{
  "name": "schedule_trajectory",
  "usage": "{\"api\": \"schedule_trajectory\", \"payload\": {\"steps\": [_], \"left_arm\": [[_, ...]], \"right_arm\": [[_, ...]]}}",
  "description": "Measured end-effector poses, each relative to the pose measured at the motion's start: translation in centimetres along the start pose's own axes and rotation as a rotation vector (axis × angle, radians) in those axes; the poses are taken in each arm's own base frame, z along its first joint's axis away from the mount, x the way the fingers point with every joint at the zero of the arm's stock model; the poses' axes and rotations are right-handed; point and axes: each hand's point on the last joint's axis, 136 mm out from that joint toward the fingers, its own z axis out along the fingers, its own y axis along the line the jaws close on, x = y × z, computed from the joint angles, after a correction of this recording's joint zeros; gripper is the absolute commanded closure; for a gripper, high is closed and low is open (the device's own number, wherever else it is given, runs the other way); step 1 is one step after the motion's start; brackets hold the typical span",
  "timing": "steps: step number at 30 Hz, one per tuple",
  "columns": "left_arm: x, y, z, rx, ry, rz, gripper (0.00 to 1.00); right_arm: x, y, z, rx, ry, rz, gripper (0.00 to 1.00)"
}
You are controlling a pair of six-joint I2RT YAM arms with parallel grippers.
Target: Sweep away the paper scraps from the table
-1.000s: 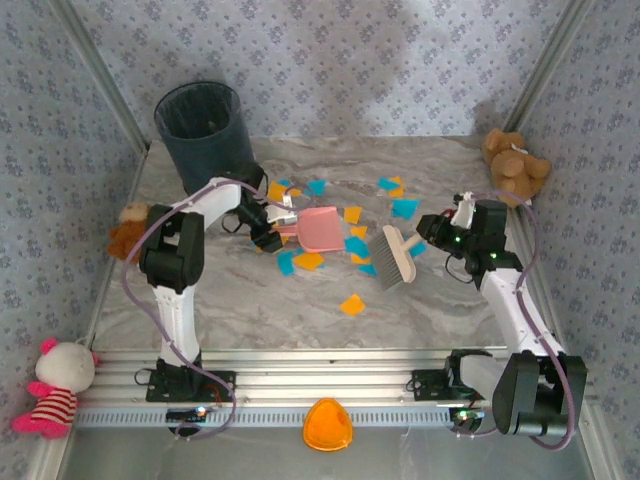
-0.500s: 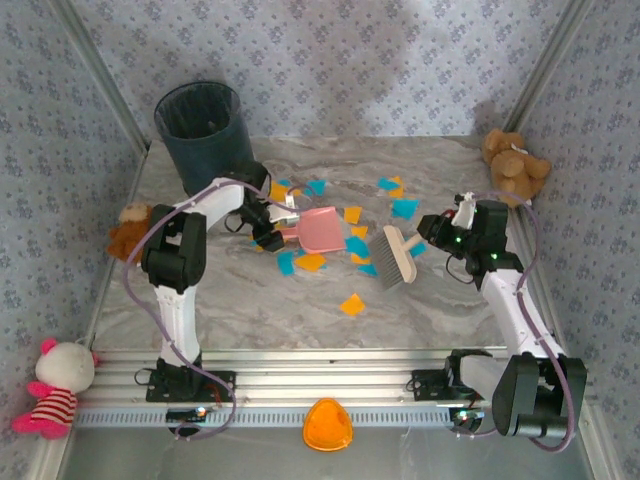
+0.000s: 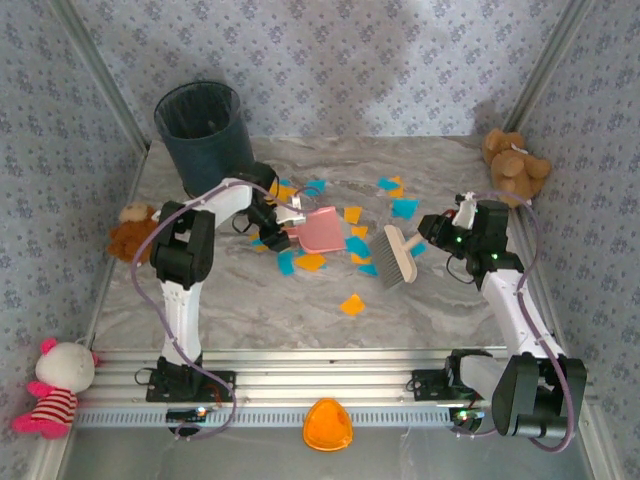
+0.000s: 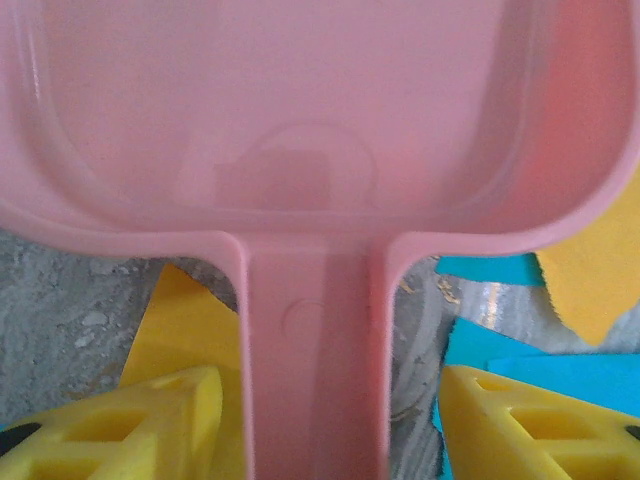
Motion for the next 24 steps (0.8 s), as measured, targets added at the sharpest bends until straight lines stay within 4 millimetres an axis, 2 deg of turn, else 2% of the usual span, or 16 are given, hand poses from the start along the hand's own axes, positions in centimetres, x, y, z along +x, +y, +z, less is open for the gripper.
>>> {"api": "schedule_trajectory", "payload": {"steps": [13, 16, 24], "left_arm": [[-1.0, -0.4, 0.8, 0.009, 0.003, 0.01, 0.44], [-1.0, -0.4, 1.0, 0.011, 0.004, 0.008, 0.48], [-0.9, -0.3, 1.0, 0.009, 0.011, 0.0, 0.7]], "right_arm": [[0.0, -0.1, -0.1, 0.004, 0.001, 0.005, 1.0], [0.0, -0.2, -0.1, 0.005, 0.0, 0.005, 1.0], [-0.1, -0.3, -0.1, 0.007, -0.001, 0.007, 1.0]]}}
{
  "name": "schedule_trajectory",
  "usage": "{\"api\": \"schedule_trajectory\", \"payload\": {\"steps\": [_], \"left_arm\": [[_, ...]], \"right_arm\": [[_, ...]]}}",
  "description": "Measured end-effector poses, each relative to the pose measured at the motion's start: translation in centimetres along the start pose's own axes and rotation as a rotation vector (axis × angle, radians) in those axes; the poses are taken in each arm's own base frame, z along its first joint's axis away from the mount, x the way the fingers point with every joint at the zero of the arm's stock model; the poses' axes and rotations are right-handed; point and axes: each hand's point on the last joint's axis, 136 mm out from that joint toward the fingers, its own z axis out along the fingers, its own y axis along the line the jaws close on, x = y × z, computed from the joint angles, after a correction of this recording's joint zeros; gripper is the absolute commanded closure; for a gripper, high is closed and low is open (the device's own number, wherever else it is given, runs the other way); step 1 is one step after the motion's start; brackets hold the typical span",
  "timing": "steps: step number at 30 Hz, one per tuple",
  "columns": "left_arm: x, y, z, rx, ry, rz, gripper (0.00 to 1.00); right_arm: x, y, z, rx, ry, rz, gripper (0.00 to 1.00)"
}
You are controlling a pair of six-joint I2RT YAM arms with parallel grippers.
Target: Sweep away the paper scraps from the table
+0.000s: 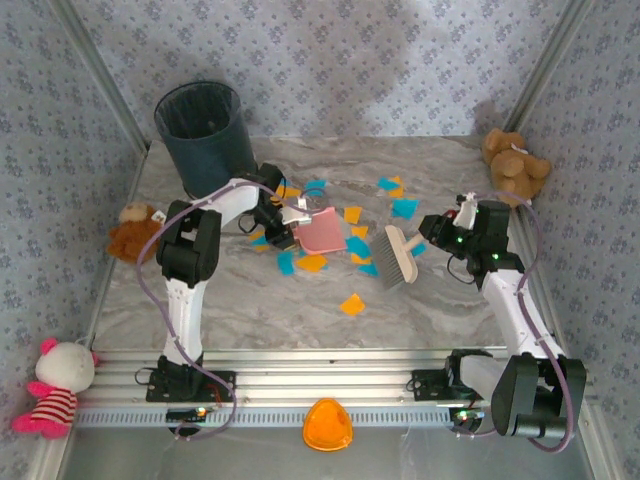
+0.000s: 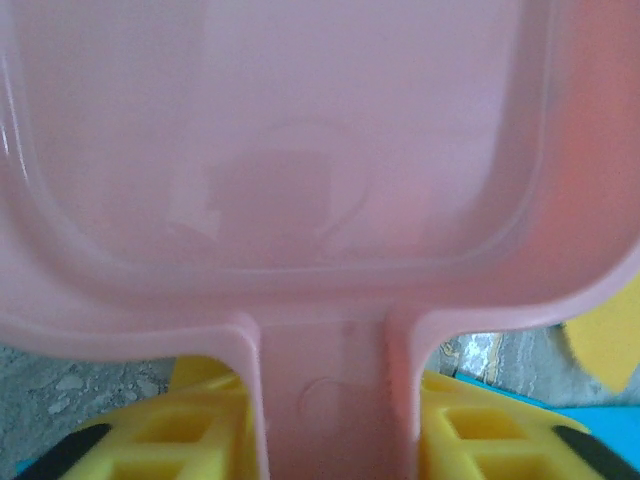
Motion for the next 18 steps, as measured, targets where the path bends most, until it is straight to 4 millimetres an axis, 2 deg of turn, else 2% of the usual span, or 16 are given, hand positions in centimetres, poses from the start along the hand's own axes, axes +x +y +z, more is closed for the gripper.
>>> {"api": "schedule_trajectory", "payload": {"steps": [3, 11, 15, 18], "left_arm": [[0.07, 0.03, 0.0, -0.002, 0.004, -0.001, 0.76], [0.33, -0.29, -0.05, 0.01, 0.017, -0.007, 0.87], [0.54, -0.59, -0.22, 0.017, 0.034, -0.012, 0.97], [0.63, -0.89, -0.53, 0.02, 0.049, -0.012, 1.0]], "right_arm": [[-0.04, -0.05, -0.02, 0.001, -0.001, 0.001, 1.0], [-0.08, -0.1, -0.05, 0.002, -0.003, 0.002, 1.0], [-0.11, -0.17, -0.08, 0.004, -0.004, 0.004, 1.0], [-0.07, -0.14, -0.17, 0.005, -0.003, 0.005, 1.0]]}}
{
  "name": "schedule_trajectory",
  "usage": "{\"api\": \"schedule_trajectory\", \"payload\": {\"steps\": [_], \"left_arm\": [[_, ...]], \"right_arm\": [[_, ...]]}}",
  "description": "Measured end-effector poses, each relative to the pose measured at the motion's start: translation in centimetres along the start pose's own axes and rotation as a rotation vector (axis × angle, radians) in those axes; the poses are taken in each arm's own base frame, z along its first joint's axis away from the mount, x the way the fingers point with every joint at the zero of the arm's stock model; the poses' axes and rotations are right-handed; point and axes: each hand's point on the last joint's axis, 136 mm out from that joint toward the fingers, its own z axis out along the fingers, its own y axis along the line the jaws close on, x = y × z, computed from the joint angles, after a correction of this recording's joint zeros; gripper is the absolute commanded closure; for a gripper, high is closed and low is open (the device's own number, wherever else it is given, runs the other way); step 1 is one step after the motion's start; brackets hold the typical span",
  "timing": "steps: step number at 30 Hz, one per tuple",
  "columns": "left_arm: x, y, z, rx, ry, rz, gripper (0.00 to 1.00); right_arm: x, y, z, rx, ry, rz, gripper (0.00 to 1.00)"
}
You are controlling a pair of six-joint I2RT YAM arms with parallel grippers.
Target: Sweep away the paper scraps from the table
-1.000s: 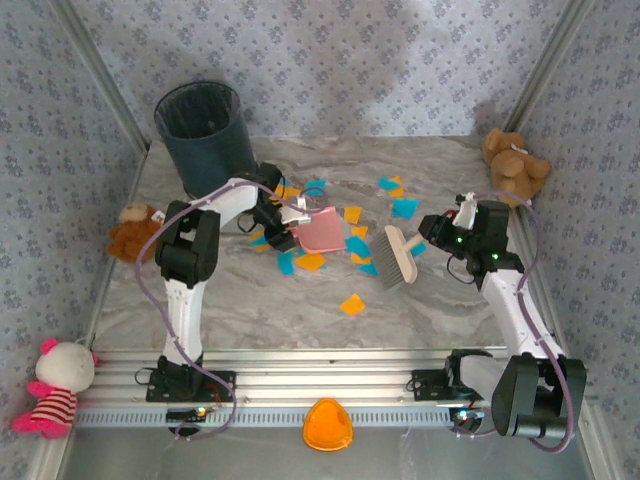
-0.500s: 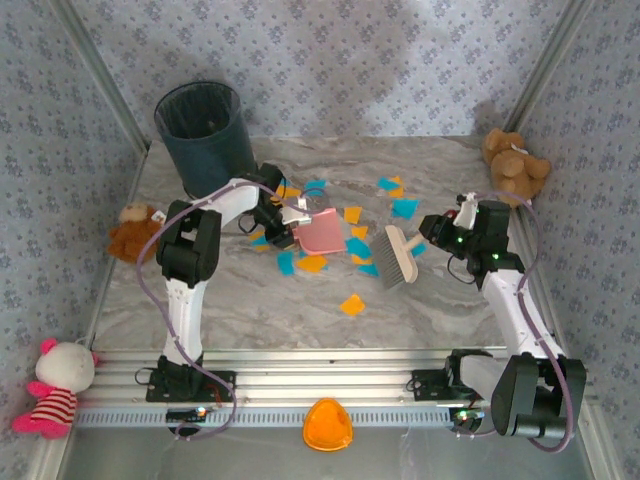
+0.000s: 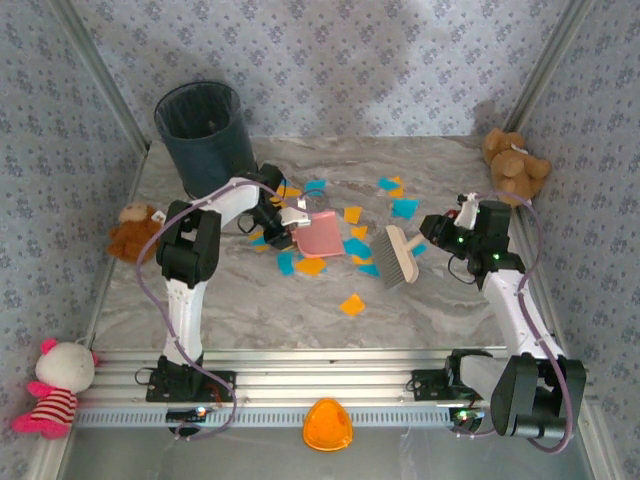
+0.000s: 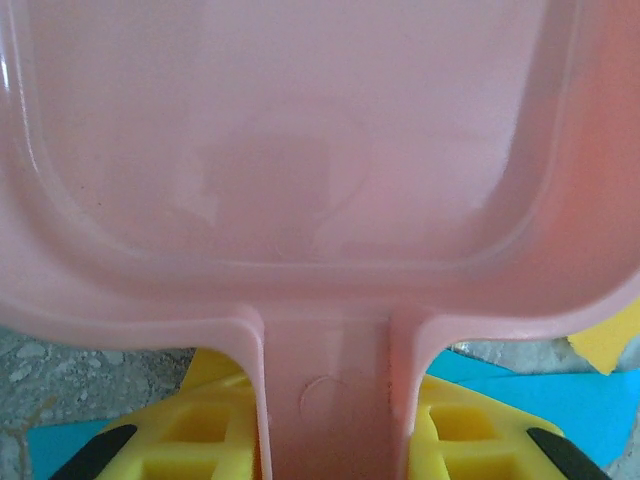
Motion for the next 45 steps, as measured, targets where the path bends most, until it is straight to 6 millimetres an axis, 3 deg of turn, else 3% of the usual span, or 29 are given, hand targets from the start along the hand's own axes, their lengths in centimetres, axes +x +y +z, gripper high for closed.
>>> {"api": "schedule_trajectory", "payload": {"steps": [7, 15, 29, 38, 45], "left_arm": [[-0.4, -0.9, -2.0, -0.019, 0.017, 0.007, 1.0], [-0.7, -2.1, -5.9, -0.101, 0.03, 0.011, 1.0], [0.9, -9.5, -12.5, -0.136, 0.044, -0.063, 1.0], [3.2, -14.3, -13.1, -0.176, 0.051, -0.031, 1.0], [4.9, -15.5, -11.9, -0.171, 0.083, -0.028, 1.0]], "right_arm": [[-0.1, 0.2, -0.3, -0.003, -0.009, -0.005, 1.0], [-0.3, 0.5, -0.4, -0.013, -0.017, -0.009, 1.0], [0.4, 2.7, 0.6, -0.075, 0.005, -0.048, 1.0], [3.4, 5.0, 3.7, -0.141, 0.112, -0.087, 1.0], [6.5, 6.2, 6.5, -0.172, 0.224, -0.113, 1.0]]}}
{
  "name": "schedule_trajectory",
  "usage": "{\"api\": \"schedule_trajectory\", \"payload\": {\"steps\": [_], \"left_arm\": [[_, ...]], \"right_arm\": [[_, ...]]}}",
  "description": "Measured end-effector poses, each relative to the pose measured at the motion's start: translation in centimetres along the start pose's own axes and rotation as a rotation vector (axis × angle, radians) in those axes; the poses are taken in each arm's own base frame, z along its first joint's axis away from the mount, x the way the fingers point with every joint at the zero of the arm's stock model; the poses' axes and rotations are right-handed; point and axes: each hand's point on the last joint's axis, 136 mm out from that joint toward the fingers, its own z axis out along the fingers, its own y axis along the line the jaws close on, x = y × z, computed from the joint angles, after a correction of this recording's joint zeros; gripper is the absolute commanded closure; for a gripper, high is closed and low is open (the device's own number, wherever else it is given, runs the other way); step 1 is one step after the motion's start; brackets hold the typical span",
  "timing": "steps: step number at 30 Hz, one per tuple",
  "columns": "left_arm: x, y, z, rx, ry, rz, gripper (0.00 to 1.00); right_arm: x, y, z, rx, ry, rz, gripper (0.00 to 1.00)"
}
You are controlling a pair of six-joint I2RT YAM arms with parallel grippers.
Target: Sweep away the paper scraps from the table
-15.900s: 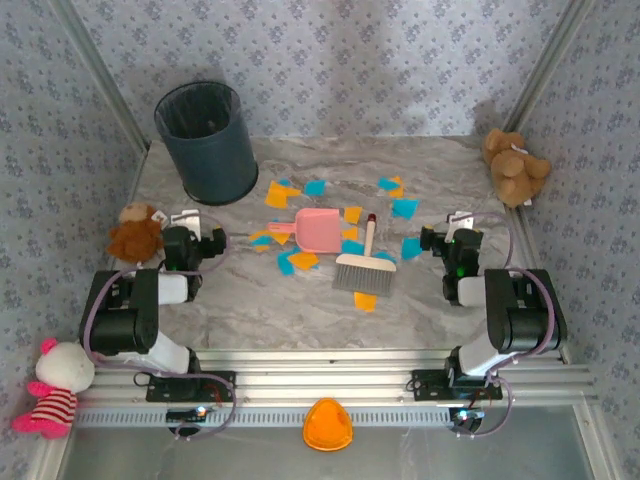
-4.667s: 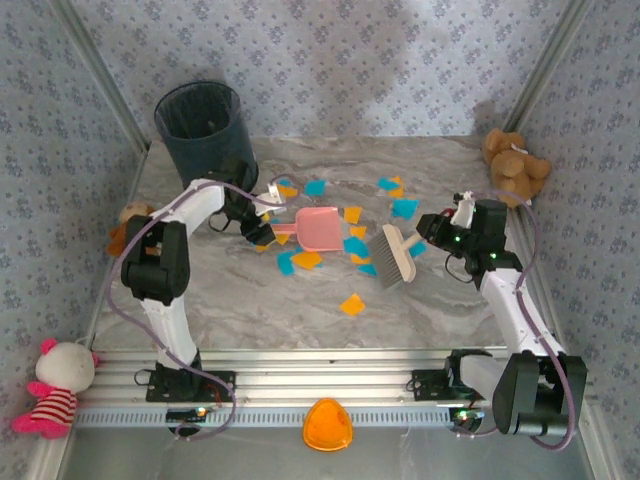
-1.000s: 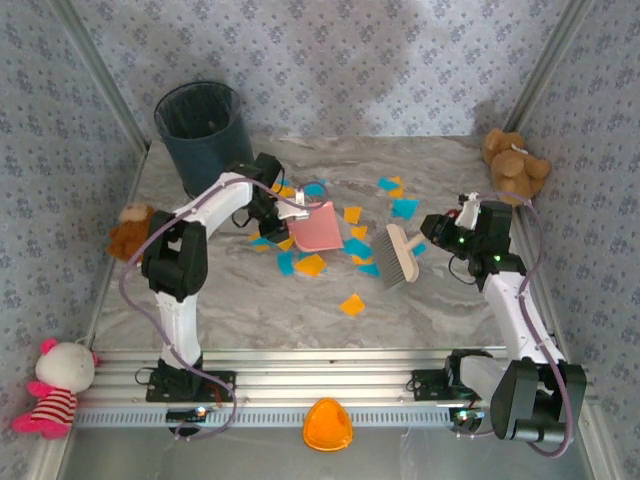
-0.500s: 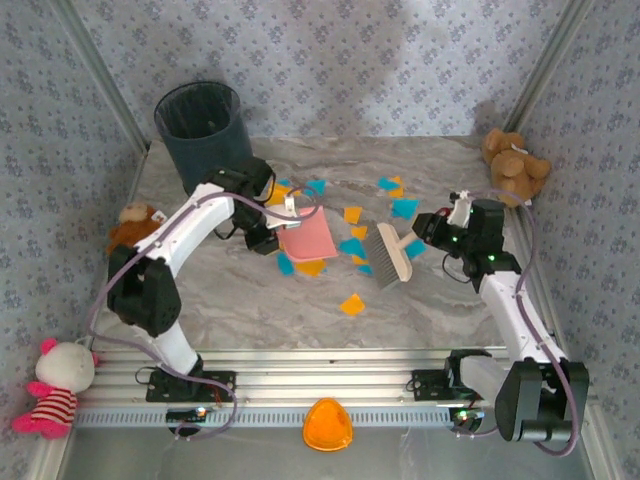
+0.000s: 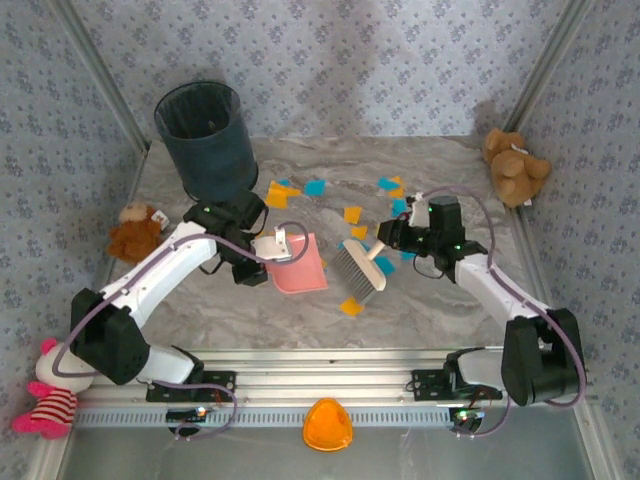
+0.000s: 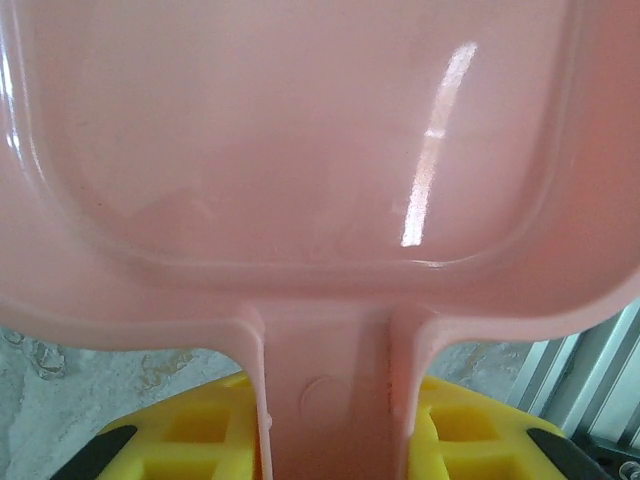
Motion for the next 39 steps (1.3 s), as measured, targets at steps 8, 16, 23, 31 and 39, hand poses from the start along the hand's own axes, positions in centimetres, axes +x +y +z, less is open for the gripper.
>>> {"api": "schedule_trajectory", "payload": {"steps": [8, 16, 23, 31, 39], "left_arm": [[0.1, 0.0, 0.5, -0.016, -0.019, 0.004, 1.0], [0.1, 0.0, 0.8, -0.018, -0.021, 0.005, 1.0], [0.2, 0.0, 1.0, -0.017, -0.021, 0.005, 1.0], [0.2, 0.0, 1.0, -0.017, -0.02, 0.013, 1.0], [-0.2, -0.8, 1.2, -0.003, -0.015, 0.055, 1.0]], "right_arm": [[1.7, -0.3, 2.4, -0.005, 0.065, -0.029, 1.0], [1.2, -1.5, 2.2, 0.062, 0.009, -0.133, 1.0], [-0.7, -2.6, 1.0, 0.168, -0.098, -0.201, 1.0], [-2.9, -3.1, -1.0, 0.275, -0.208, -0.23, 1.0], [-3.8, -1.4, -3.3, 0.255, -0.265, -0.245, 1.0]]}}
